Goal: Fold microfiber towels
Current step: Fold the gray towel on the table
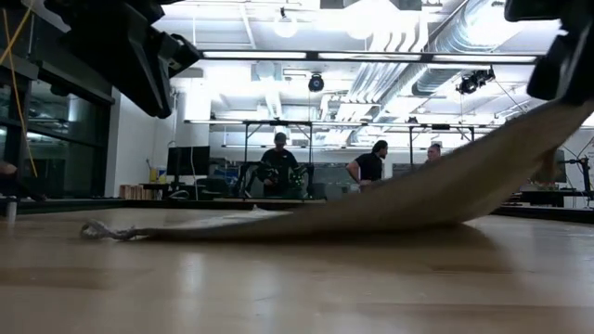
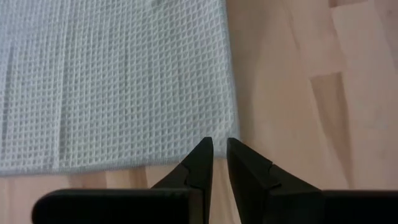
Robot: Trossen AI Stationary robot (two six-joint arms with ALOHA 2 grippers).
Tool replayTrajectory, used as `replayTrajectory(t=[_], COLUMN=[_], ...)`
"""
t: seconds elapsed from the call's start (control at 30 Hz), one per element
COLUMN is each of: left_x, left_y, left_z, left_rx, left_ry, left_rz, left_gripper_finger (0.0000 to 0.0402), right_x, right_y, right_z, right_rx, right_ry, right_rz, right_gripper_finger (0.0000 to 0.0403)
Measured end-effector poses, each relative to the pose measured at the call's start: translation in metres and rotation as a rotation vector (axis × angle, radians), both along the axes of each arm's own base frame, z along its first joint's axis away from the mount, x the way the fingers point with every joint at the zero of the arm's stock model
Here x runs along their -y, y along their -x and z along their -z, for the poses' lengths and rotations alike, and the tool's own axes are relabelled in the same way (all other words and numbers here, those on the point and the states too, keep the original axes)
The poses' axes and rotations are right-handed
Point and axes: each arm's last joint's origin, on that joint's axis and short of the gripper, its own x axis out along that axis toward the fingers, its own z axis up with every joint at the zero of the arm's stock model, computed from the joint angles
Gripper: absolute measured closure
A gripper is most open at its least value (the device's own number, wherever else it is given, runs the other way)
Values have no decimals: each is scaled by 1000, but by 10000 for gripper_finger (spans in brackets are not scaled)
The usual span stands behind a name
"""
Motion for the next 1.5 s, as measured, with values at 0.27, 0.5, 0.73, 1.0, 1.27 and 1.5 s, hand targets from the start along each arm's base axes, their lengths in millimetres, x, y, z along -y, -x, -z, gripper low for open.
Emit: replayTrajectory(t=[0.27, 0.5, 0.73, 1.0, 1.27, 1.5], left_x=[1, 1, 1, 1, 0, -3], left_y=[0, 0, 0, 0, 0, -4], left_z=[0, 0, 0, 0, 0, 6], left_rx=[-11, -11, -11, -11, 1, 19], left_ry=[34, 40, 42, 42, 0, -251], left_rz=[-2, -2, -1, -1, 2, 60], left_gripper_finger=[354, 354, 354, 354, 354, 354], right_x=[-7, -8, -9, -9, -9, 5], right_y=[5, 6, 6, 4, -3, -18], right_z=[-1, 0, 0, 2, 18, 33], right_rx=[15, 8, -16, -22, -77, -106], right_ry=[-8, -15, -47, -45, 10, 136], right_rz=[7, -2, -29, -21, -6, 12], right_gripper_finger=[384, 384, 376, 312, 268, 272])
